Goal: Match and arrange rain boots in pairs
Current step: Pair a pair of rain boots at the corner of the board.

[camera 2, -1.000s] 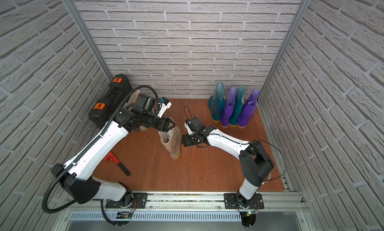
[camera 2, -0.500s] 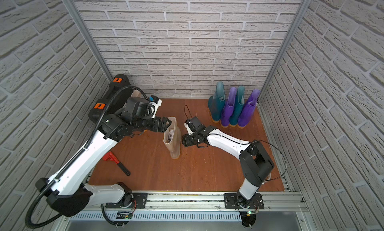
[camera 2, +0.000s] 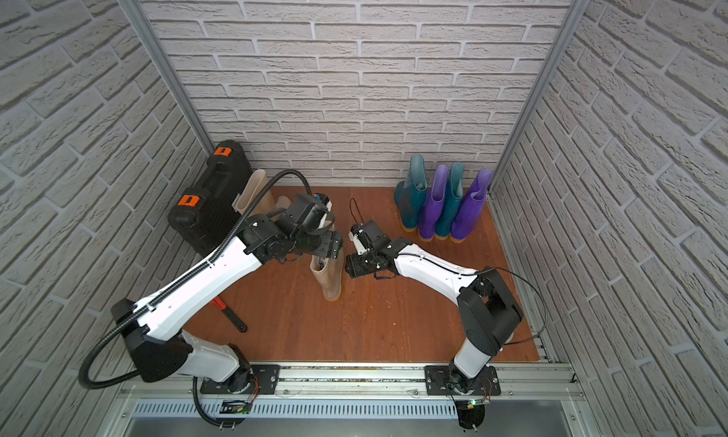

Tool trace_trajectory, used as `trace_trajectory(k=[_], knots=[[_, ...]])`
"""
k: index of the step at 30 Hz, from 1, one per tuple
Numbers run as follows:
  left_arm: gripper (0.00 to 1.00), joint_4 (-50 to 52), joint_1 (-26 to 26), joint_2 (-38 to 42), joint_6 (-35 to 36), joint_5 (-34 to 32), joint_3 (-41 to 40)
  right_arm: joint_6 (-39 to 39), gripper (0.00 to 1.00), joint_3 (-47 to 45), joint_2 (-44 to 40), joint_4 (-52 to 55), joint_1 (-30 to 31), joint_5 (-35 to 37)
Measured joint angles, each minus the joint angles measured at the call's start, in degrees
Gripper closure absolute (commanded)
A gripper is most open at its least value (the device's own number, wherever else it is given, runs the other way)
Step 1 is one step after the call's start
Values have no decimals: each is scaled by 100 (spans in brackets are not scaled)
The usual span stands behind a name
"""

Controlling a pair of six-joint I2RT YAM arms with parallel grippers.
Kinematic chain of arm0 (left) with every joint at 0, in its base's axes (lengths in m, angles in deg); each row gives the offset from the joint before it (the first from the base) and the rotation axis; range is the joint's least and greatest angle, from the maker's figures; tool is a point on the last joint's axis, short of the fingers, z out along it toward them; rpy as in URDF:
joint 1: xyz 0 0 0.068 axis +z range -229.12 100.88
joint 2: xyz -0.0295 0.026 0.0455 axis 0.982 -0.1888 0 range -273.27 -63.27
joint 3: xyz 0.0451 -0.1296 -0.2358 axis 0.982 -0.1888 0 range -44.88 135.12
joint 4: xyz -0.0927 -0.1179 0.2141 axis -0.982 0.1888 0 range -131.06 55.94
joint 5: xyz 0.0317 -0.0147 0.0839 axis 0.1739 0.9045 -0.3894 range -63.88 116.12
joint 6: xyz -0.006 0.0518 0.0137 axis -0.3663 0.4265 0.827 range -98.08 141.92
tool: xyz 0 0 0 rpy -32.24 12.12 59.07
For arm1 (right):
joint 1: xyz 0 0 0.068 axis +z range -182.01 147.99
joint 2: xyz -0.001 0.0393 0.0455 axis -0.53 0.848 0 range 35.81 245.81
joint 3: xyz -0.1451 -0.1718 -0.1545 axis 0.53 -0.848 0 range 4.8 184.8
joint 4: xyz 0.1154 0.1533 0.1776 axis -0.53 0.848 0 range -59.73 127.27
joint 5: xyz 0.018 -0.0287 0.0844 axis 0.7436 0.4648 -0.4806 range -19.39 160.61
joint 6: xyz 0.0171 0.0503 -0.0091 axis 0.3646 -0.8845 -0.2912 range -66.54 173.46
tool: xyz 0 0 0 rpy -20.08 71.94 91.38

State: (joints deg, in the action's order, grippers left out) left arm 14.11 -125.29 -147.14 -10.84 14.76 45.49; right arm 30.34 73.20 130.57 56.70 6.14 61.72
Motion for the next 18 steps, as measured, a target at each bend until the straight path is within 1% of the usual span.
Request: trace_trajectory(k=[3, 5, 8, 11, 12, 18], knots=[[40, 234, -76, -195, -125, -275, 181, 2, 42, -48, -37, 7, 0, 11], [58, 365, -96, -262, -192, -422, 256, 7, 42, -61, -81, 50, 0, 44], [81, 538, -116, -297, -205, -577, 326, 57, 42, -61, -173, 127, 0, 127], [97, 684, -116, -350, -188, -664, 431, 116, 42, -61, -284, 216, -4, 214], [100, 730, -116, -376, -142, -684, 470, 127, 42, -59, -308, 247, -7, 238], [100, 1047, -109, -662, -31, -955, 896, 173, 42, 0, -369, 393, -68, 334]])
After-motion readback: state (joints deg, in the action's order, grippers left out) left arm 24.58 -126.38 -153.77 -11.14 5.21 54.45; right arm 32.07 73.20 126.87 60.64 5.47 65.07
